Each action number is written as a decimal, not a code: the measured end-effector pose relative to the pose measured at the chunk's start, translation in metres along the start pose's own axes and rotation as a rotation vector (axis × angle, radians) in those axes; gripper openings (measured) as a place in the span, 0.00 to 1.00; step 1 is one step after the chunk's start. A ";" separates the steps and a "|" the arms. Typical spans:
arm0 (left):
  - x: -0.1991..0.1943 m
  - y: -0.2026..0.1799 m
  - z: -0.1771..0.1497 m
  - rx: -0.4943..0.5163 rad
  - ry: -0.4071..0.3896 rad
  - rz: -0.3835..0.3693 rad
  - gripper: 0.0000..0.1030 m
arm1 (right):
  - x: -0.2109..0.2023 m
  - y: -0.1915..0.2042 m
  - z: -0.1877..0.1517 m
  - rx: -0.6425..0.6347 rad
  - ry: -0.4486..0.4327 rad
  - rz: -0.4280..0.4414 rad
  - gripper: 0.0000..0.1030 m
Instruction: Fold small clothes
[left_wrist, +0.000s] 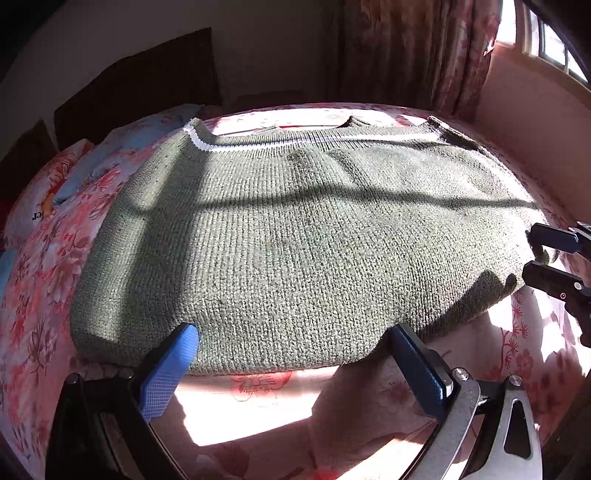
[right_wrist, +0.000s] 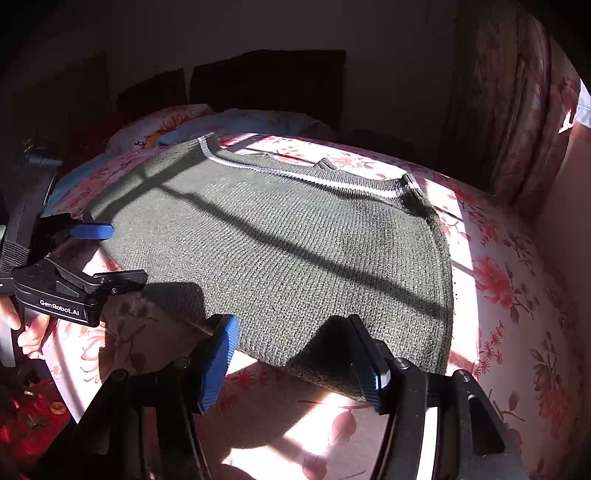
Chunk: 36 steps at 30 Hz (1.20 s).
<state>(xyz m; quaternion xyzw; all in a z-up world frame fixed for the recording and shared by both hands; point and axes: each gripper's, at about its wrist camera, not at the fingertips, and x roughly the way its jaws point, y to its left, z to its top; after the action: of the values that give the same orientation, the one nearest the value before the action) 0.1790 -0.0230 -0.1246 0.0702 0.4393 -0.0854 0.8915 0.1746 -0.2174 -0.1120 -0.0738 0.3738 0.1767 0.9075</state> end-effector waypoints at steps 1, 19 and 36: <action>-0.003 0.000 0.000 -0.003 -0.011 0.002 1.00 | -0.005 -0.003 0.000 0.018 -0.018 -0.002 0.59; 0.022 0.067 0.042 -0.143 -0.037 0.041 1.00 | 0.042 0.016 0.041 -0.062 0.033 -0.041 0.59; 0.009 0.074 0.042 -0.151 -0.055 -0.014 1.00 | 0.014 -0.017 0.025 0.035 0.067 -0.125 0.69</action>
<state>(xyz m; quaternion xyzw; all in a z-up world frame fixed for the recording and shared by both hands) 0.2322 0.0402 -0.1026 -0.0027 0.4204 -0.0604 0.9053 0.2061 -0.2224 -0.1041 -0.0870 0.4014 0.1108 0.9050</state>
